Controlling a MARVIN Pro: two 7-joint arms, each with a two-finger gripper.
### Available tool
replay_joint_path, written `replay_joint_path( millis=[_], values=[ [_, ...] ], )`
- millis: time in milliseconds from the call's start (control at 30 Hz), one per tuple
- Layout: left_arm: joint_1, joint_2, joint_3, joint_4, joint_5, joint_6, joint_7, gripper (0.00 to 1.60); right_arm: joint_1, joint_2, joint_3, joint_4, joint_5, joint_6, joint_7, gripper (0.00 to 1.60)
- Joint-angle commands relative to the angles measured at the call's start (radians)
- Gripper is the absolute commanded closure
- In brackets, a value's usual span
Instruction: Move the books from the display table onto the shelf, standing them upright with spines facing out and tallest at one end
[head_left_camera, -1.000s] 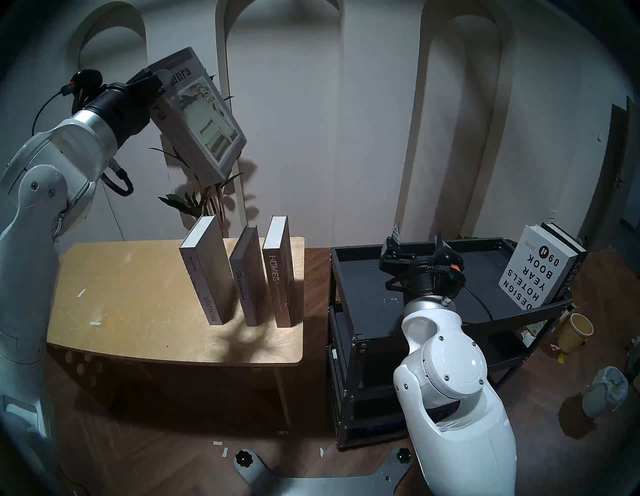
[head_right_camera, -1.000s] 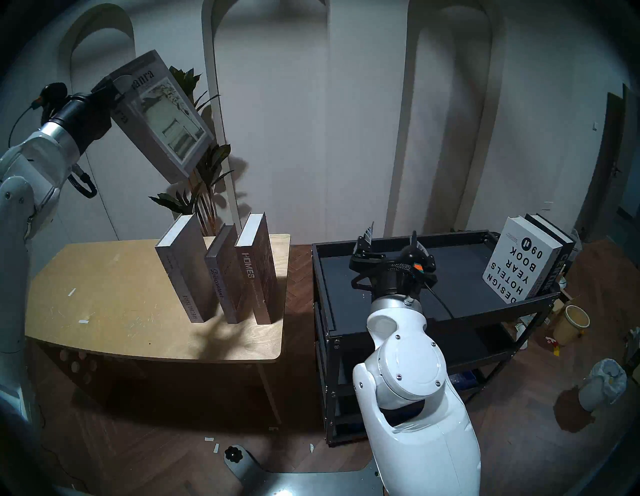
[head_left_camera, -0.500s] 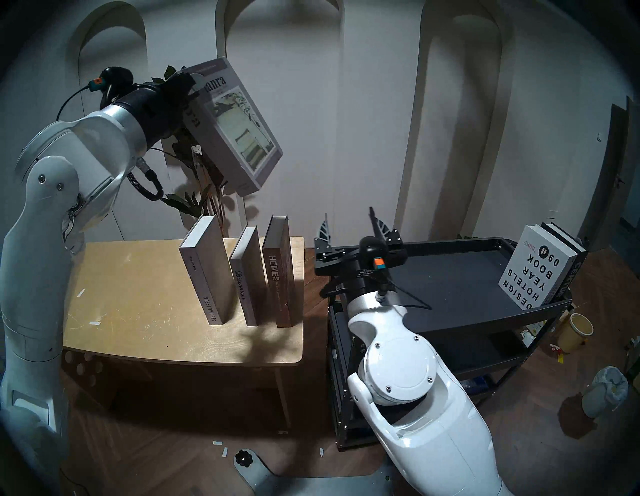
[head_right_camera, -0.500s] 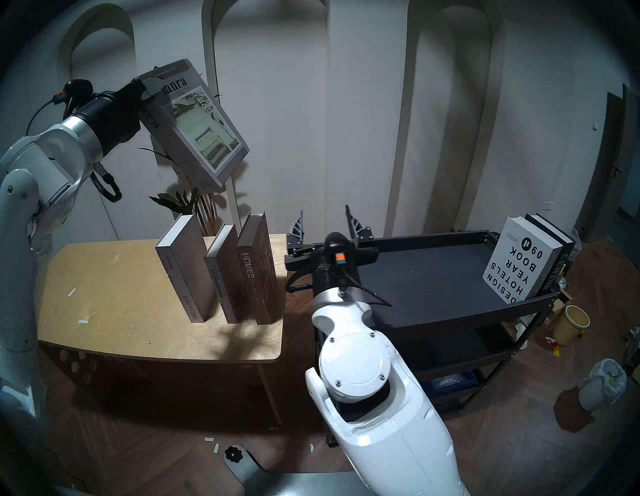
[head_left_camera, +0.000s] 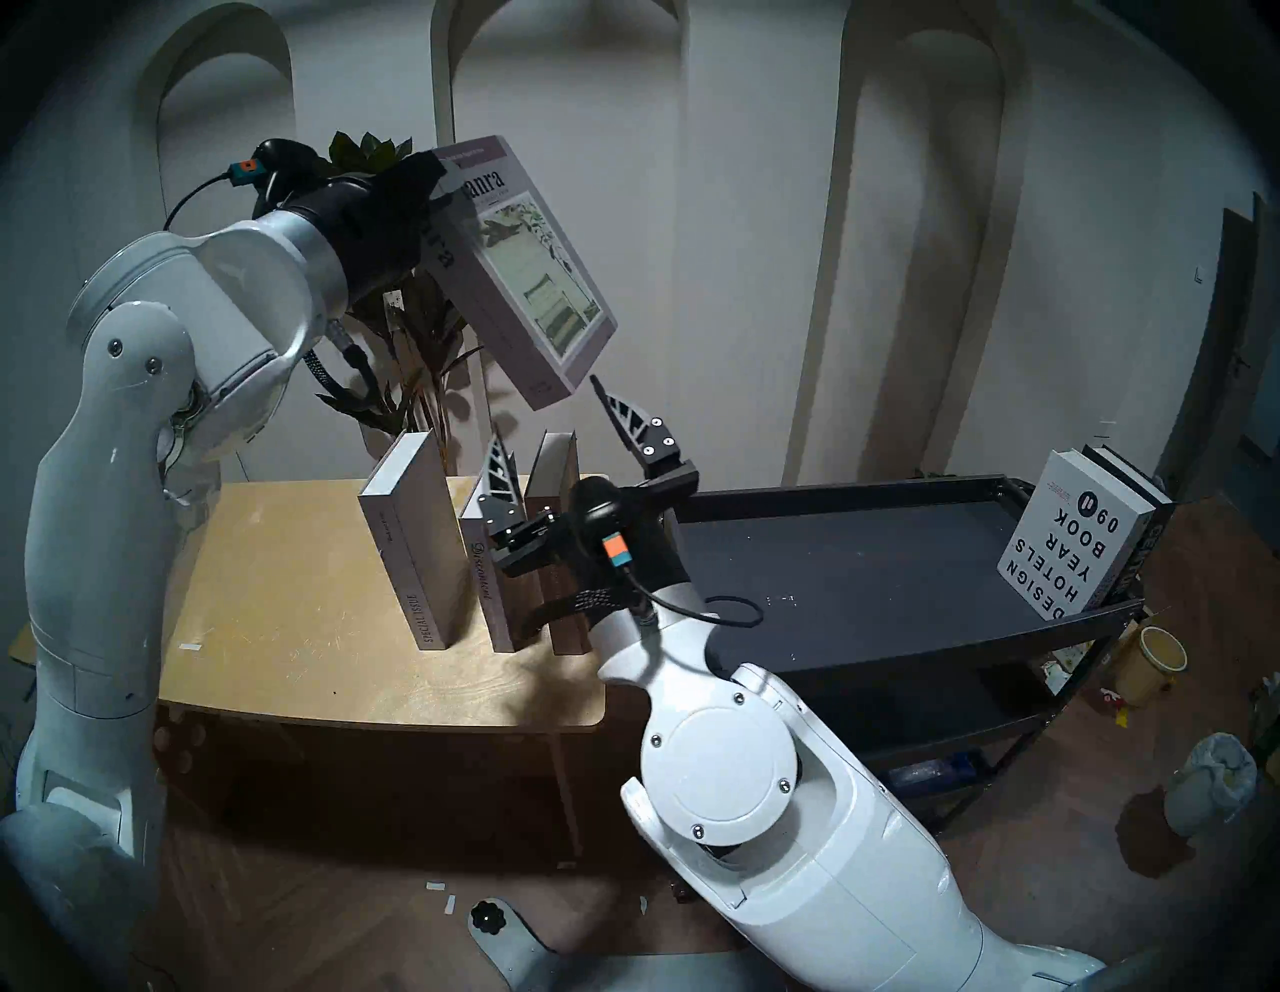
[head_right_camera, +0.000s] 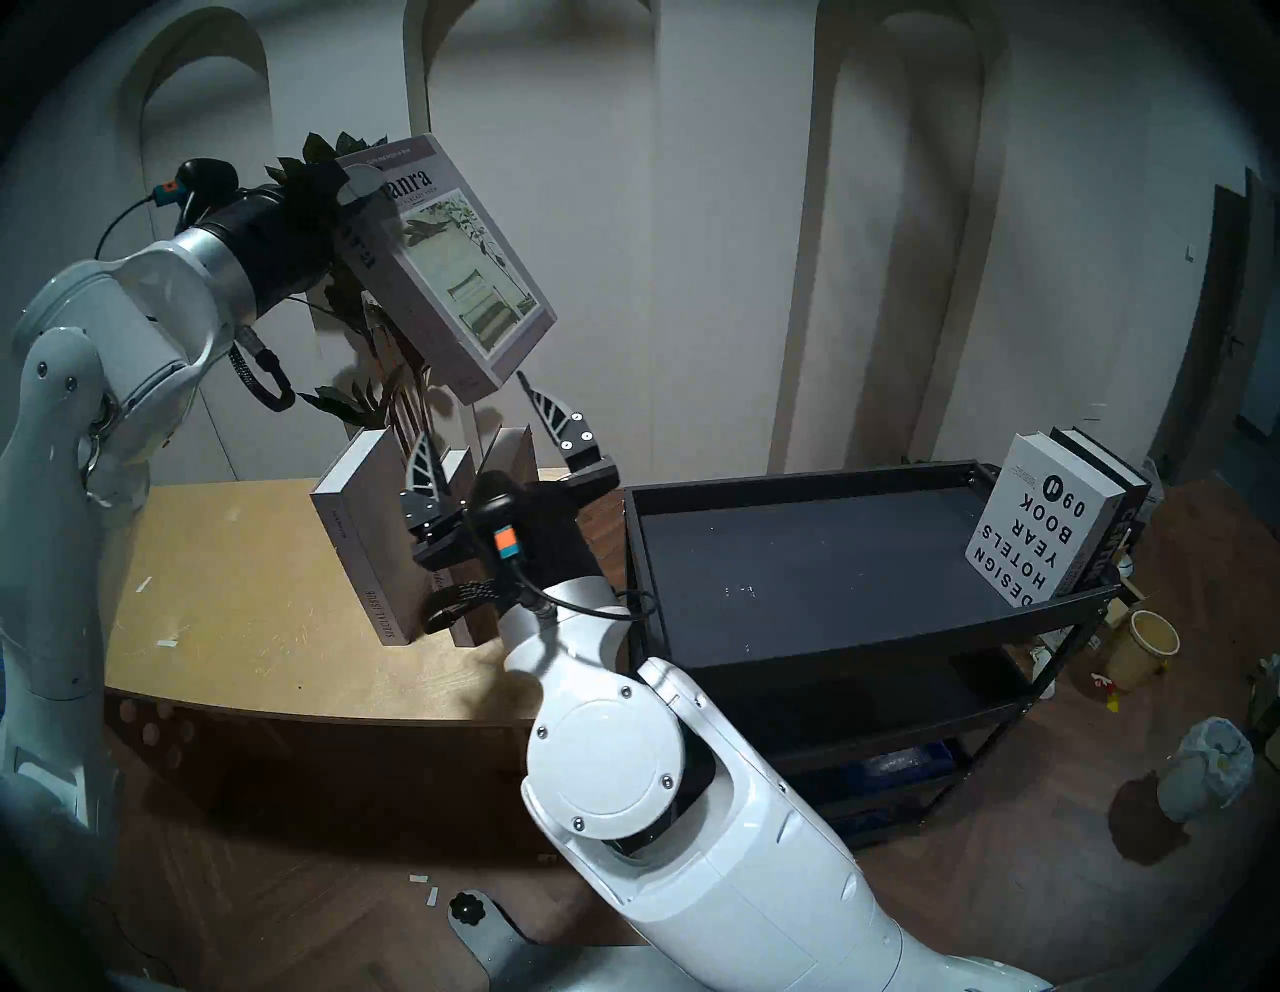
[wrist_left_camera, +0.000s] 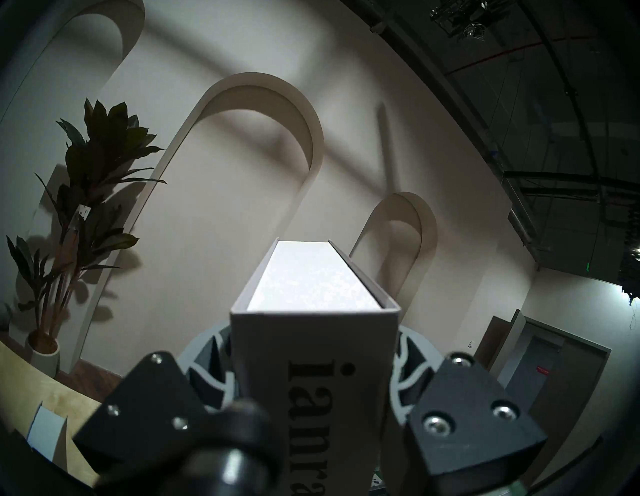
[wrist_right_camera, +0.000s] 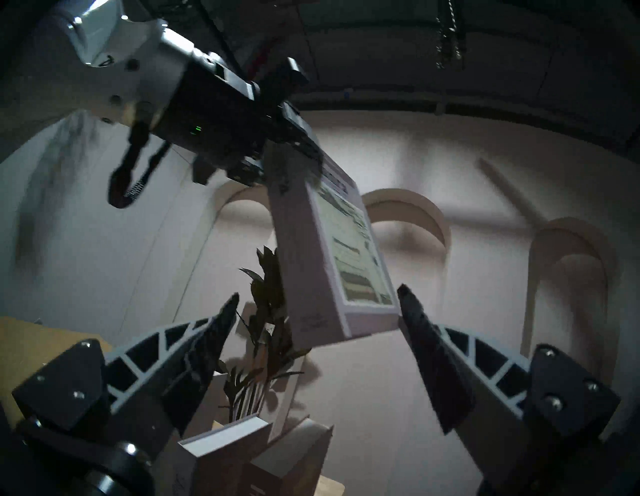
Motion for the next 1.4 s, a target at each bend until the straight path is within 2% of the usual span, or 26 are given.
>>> replay_joint_path(
  millis=[0, 167, 200, 433, 533, 800, 900, 1133, 1333, 1367],
  values=[
    [-0.070, -0.029, 0.005, 0.007, -0.007, -0.015, 0.039, 1.60, 0.115, -0.065, -0.050, 0.066, -0.069, -0.013, 0.004, 0.00],
    [-0.084, -0.035, 0.010, 0.022, -0.014, -0.021, 0.076, 1.60, 0.156, -0.108, -0.066, 0.113, -0.123, -0.015, -0.004, 0.00],
    [-0.091, -0.038, 0.010, 0.031, -0.017, -0.023, 0.096, 1.60, 0.183, -0.134, -0.076, 0.137, -0.156, -0.012, -0.013, 0.00],
    [-0.113, -0.049, 0.012, 0.057, -0.026, -0.030, 0.151, 1.60, 0.240, -0.181, -0.072, 0.207, -0.243, -0.010, -0.050, 0.00],
    [-0.140, -0.064, 0.019, 0.078, -0.031, -0.036, 0.206, 1.60, 0.295, -0.206, -0.055, 0.288, -0.321, -0.006, -0.090, 0.00],
    [-0.180, -0.089, 0.033, 0.097, -0.033, -0.044, 0.287, 1.60, 0.369, -0.241, -0.022, 0.415, -0.414, -0.001, -0.159, 0.00],
    [-0.198, -0.108, 0.039, 0.098, -0.035, -0.056, 0.336, 1.60, 0.416, -0.269, -0.002, 0.497, -0.457, 0.001, -0.202, 0.00],
    [-0.210, -0.129, 0.056, 0.089, -0.038, -0.066, 0.415, 1.60, 0.472, -0.321, 0.028, 0.613, -0.508, 0.003, -0.276, 0.00],
    [-0.215, -0.155, 0.078, 0.075, -0.049, -0.080, 0.491, 1.60, 0.528, -0.384, 0.025, 0.718, -0.534, 0.000, -0.357, 0.00],
    [-0.220, -0.153, 0.073, 0.076, -0.050, -0.080, 0.495, 1.60, 0.526, -0.378, 0.021, 0.719, -0.529, -0.001, -0.365, 0.00]
  ],
)
